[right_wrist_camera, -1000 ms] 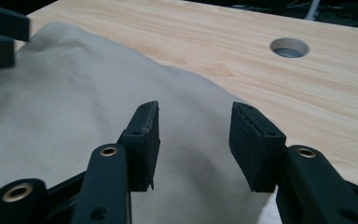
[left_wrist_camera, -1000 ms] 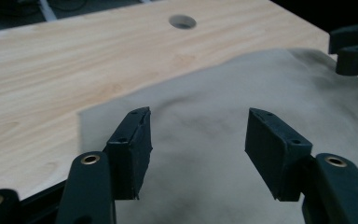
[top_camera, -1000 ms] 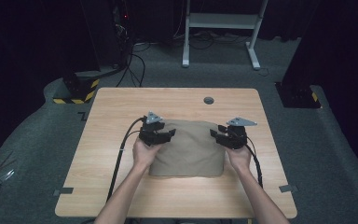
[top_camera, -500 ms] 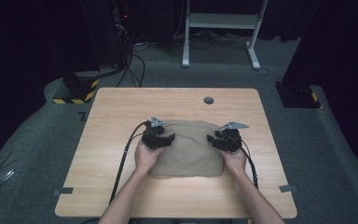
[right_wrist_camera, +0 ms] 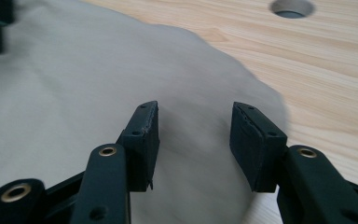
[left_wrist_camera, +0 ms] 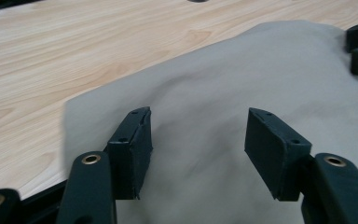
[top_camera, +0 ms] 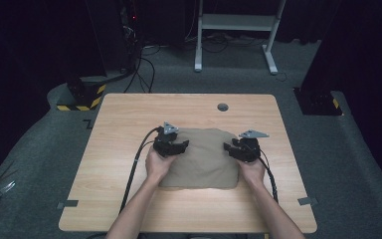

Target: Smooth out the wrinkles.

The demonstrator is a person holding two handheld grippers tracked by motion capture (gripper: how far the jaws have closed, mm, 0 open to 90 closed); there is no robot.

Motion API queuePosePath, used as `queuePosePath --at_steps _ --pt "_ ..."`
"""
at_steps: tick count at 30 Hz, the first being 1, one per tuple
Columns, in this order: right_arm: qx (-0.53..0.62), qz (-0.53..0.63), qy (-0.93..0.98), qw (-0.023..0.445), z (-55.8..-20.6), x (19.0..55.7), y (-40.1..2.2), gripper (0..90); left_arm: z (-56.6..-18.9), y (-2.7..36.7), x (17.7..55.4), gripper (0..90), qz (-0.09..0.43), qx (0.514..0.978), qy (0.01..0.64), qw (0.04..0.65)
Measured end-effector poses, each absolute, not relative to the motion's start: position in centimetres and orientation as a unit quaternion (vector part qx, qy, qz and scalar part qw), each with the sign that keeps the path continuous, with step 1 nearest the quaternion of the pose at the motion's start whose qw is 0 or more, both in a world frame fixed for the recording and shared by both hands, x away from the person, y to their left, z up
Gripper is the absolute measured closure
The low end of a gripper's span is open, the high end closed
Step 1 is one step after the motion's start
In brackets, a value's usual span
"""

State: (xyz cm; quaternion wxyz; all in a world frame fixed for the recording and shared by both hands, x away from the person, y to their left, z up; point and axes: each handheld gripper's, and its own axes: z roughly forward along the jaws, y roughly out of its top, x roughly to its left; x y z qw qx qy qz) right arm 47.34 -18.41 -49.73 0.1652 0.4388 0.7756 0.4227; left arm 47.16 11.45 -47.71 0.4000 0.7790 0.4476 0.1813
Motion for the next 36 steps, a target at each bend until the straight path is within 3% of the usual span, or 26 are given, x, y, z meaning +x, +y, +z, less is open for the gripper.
queuePosePath --at_steps 9,15,21,29,36 --pt "0.483 0.402 0.765 0.138 -51.6 49.0 -19.6 55.1 -49.1 13.2 48.7 42.8 0.163 0.772 0.487 0.375" --pt "0.488 0.389 0.765 0.158 -51.6 48.5 -20.6 54.6 -48.5 14.2 48.0 41.7 0.174 0.763 0.495 0.378" --pt "0.430 0.441 0.766 0.180 -49.3 44.9 -19.3 53.2 -47.6 13.2 43.4 39.2 0.184 0.788 0.437 0.392" --pt "0.408 0.410 0.798 0.169 -51.5 42.7 -18.4 51.4 -50.6 14.0 42.4 38.9 0.172 0.787 0.460 0.374" --pt "0.415 0.405 0.797 0.169 -51.6 41.8 -19.2 51.1 -50.7 14.5 40.5 38.3 0.178 0.782 0.462 0.379"
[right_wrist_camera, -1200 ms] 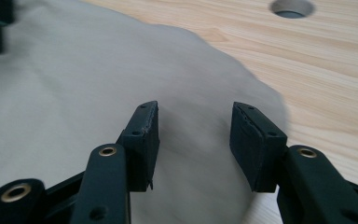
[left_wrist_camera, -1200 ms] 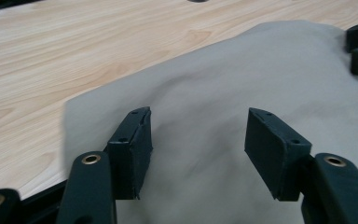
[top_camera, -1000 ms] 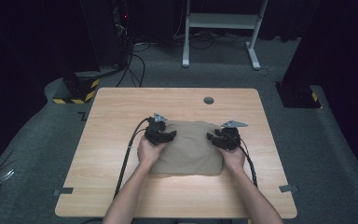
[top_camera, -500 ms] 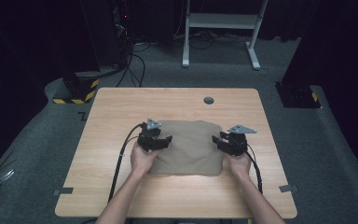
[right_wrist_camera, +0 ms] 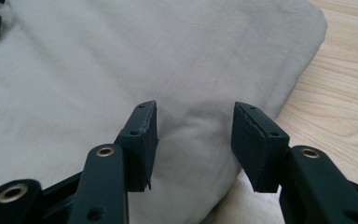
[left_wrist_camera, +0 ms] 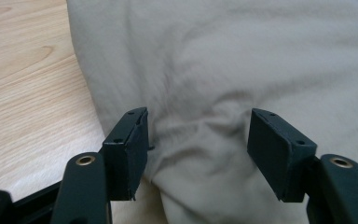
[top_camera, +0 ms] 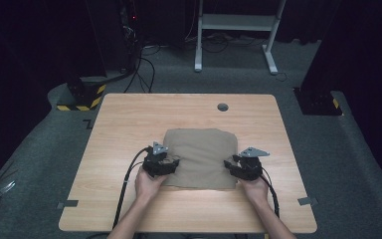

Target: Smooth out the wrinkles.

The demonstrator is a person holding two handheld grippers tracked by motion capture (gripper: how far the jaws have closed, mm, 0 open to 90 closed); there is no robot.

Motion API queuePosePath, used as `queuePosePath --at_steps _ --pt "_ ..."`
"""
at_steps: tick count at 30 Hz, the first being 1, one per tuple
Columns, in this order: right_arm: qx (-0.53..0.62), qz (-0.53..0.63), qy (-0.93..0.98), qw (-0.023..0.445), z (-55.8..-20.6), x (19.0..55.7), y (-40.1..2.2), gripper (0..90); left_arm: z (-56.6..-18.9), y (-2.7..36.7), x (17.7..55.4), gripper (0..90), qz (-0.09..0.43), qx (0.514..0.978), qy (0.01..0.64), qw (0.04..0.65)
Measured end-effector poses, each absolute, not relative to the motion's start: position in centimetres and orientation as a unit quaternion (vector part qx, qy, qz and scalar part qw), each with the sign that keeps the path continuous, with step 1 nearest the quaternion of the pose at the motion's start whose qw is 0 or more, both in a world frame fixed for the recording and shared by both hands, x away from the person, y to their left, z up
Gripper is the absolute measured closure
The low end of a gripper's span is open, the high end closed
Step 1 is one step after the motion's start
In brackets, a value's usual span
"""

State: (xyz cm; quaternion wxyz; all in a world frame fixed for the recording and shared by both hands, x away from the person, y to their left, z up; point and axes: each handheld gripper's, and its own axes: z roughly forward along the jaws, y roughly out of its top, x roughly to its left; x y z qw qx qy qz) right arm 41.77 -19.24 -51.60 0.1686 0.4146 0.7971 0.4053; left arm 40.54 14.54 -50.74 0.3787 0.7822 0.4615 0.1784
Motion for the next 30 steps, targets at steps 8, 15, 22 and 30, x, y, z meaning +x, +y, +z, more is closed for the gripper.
queuePosePath --at_steps 8,15,22,30 --pt "0.394 0.385 0.814 0.184 -51.7 40.6 -18.7 49.3 -51.2 13.7 40.1 36.4 0.185 0.796 0.449 0.361" --pt "0.422 0.388 0.801 0.173 -52.2 42.2 -19.0 48.9 -51.5 12.9 42.1 36.5 0.174 0.793 0.459 0.362" --pt "0.432 0.396 0.792 0.171 -51.6 42.6 -19.6 48.0 -50.3 13.5 41.6 35.3 0.173 0.773 0.469 0.389" --pt "0.440 0.422 0.773 0.175 -50.7 41.1 -21.3 46.6 -48.6 15.0 39.6 35.4 0.187 0.765 0.458 0.411"
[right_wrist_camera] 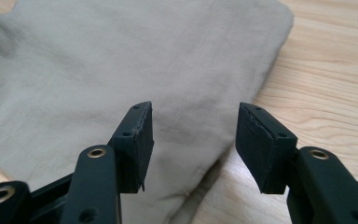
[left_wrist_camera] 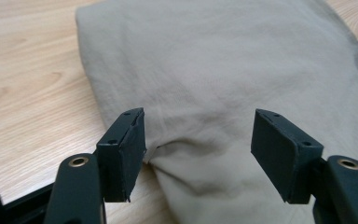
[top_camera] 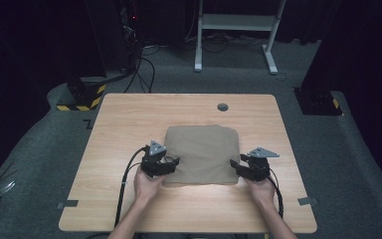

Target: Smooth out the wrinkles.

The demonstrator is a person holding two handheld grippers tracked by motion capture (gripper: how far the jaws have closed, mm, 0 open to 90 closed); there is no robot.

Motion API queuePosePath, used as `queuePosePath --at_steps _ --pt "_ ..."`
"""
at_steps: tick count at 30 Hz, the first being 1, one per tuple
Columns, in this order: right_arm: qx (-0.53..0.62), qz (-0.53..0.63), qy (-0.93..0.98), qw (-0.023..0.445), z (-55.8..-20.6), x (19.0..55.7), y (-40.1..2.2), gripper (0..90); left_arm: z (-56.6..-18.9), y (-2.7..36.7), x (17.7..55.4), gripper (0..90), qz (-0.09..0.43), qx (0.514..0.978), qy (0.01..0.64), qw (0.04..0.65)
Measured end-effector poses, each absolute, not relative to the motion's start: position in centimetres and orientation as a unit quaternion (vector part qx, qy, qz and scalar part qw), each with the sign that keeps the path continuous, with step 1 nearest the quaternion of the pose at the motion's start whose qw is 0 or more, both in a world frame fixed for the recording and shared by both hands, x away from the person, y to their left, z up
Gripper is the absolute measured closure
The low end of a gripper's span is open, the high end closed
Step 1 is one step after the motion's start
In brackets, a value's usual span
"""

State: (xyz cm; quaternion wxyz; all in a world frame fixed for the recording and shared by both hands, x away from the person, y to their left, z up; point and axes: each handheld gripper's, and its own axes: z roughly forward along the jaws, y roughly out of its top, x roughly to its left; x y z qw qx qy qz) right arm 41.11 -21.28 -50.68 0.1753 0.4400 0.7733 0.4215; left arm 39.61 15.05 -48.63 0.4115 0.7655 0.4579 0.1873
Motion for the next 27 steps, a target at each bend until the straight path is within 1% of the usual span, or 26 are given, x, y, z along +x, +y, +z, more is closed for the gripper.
queuePosePath --at_steps 14,27 --pt "0.442 0.441 0.755 0.198 -49.0 39.3 -23.5 46.8 -47.1 17.5 37.2 35.3 0.201 0.743 0.464 0.438" --pt "0.460 0.445 0.741 0.202 -48.5 38.4 -25.5 47.6 -46.8 19.6 35.7 35.7 0.221 0.731 0.473 0.440"
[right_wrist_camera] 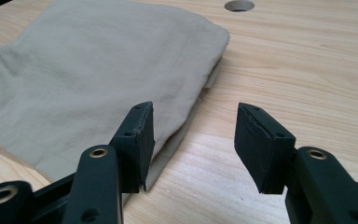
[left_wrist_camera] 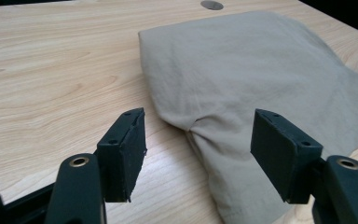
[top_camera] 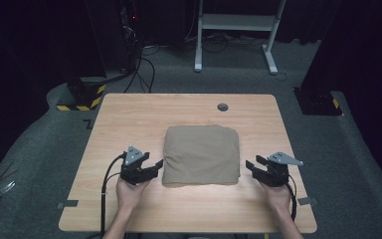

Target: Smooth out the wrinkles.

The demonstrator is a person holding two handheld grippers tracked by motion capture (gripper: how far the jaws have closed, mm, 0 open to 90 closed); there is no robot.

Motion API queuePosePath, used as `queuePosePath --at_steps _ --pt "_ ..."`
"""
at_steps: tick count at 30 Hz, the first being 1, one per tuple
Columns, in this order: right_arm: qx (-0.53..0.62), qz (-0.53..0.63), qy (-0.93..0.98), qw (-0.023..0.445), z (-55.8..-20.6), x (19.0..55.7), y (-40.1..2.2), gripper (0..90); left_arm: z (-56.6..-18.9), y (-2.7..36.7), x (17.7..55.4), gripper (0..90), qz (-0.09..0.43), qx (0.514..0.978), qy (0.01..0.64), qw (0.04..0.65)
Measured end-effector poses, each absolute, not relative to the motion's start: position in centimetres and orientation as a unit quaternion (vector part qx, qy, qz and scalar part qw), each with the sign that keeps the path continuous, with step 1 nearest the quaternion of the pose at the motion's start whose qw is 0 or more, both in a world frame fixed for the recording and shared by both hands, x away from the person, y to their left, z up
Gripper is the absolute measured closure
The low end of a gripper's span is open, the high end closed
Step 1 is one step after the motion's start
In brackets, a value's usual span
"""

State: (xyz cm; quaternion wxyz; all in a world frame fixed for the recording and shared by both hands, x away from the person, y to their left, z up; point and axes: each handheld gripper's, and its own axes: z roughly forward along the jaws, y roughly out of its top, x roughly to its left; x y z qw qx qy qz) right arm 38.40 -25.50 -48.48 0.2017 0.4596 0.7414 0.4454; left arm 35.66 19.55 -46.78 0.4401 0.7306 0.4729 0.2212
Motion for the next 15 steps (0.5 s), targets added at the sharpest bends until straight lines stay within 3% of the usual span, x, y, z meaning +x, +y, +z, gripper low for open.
queuePosePath --at_steps 15 --pt "0.479 0.441 0.730 0.209 -48.8 37.5 -27.6 47.6 -48.1 21.7 34.2 35.7 0.223 0.719 0.498 0.430"
